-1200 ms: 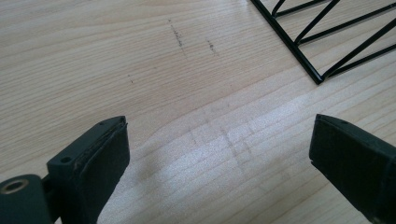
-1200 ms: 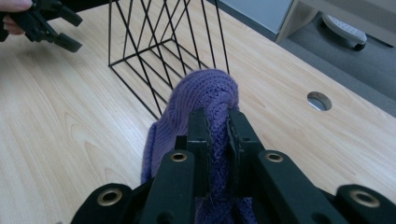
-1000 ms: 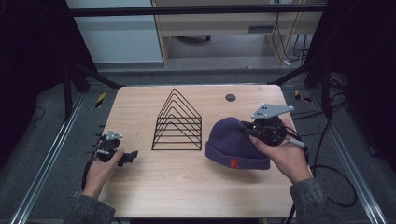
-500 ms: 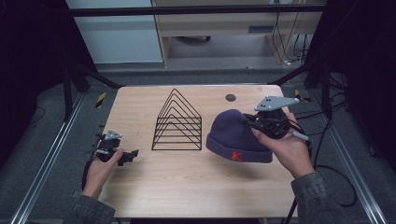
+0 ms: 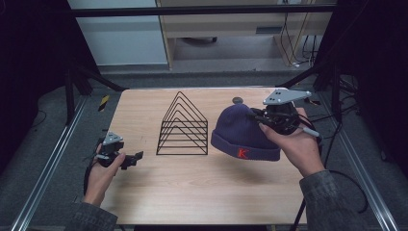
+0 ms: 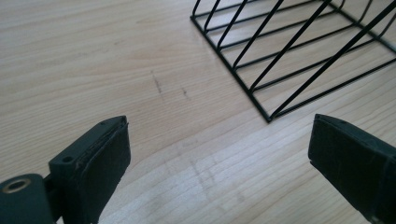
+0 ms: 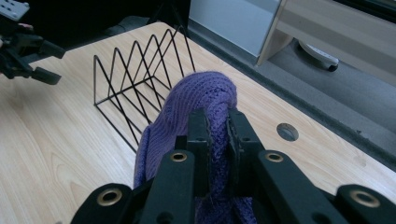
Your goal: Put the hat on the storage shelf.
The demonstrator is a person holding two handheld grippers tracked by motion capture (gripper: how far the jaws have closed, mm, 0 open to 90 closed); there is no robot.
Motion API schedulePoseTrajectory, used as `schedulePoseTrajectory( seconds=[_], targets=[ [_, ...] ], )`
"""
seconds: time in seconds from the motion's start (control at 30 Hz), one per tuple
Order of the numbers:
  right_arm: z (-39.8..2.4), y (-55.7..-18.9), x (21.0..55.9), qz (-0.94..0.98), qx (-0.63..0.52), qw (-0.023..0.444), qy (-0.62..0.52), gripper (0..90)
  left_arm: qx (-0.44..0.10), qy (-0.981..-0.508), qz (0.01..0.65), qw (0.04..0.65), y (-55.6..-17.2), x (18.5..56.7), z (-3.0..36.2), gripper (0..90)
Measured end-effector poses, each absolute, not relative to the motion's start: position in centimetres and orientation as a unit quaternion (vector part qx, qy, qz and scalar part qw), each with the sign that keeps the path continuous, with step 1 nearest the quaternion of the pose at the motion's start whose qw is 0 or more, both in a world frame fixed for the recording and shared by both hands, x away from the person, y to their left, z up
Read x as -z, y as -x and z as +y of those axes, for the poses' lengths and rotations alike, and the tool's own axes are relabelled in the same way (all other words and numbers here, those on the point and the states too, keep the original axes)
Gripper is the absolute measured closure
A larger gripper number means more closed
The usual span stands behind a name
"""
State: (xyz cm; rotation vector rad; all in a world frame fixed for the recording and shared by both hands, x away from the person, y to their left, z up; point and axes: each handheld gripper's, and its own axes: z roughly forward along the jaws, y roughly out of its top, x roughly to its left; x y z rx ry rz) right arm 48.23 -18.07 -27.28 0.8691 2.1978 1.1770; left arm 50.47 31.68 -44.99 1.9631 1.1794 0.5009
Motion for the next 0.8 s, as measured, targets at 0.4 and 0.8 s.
schedulePoseTrajectory(
  seconds=[0.4, 0.8],
  targets=[
    [-17.4, -49.2, 24.7, 0.8, -0.439, 0.265, -0.313, 81.5, -0.229, -0.773, 0.406, 0.43, -50.4, 37.2, 29.7, 5.8],
    [-15.5, -50.5, 22.9, 0.796, -0.448, 0.272, -0.304, 81.5, -0.192, -0.789, 0.355, 0.463, -52.3, 32.7, 26.0, 5.0]
  ],
)
